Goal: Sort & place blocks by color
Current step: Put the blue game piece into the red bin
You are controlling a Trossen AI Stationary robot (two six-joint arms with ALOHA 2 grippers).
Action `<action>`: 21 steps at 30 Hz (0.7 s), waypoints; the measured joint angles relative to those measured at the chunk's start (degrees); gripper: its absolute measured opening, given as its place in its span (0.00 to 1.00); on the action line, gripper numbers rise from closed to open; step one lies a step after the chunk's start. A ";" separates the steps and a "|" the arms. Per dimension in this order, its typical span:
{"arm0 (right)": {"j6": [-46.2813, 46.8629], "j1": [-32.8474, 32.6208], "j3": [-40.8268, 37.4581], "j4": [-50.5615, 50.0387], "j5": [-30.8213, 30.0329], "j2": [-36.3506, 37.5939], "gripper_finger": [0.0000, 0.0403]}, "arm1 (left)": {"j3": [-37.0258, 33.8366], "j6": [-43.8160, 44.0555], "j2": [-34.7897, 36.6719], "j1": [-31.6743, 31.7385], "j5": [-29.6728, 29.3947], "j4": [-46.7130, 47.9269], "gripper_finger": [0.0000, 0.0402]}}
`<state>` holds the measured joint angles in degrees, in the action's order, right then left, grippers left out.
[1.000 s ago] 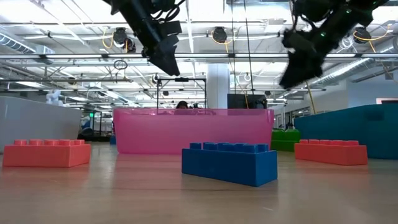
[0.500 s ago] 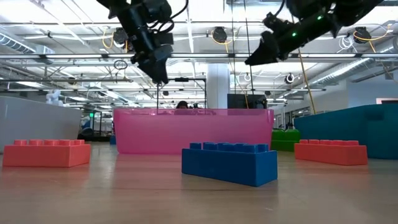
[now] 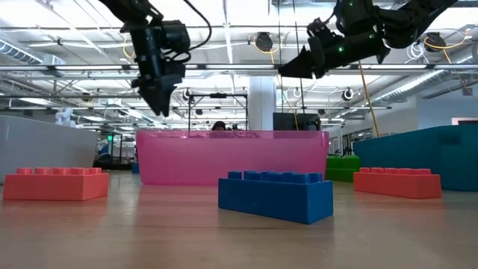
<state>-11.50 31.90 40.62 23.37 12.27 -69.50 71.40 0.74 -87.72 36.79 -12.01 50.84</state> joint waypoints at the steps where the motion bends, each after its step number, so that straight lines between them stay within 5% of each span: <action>1: -0.52 0.00 0.00 -0.10 0.00 -0.02 0.46 | 0.00 -0.24 -0.48 0.44 0.10 0.81 0.57; 8: -2.05 0.02 0.00 0.25 0.01 0.70 0.46 | -0.04 -5.42 -7.20 0.97 3.62 3.49 0.57; 21: -2.94 0.00 -0.02 -1.50 -0.04 0.84 0.45 | -0.04 -32.96 -12.03 -4.41 -3.04 7.03 0.57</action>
<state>-14.44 31.90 40.60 21.87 12.23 -68.66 71.35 -32.22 -99.74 32.38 -15.05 57.87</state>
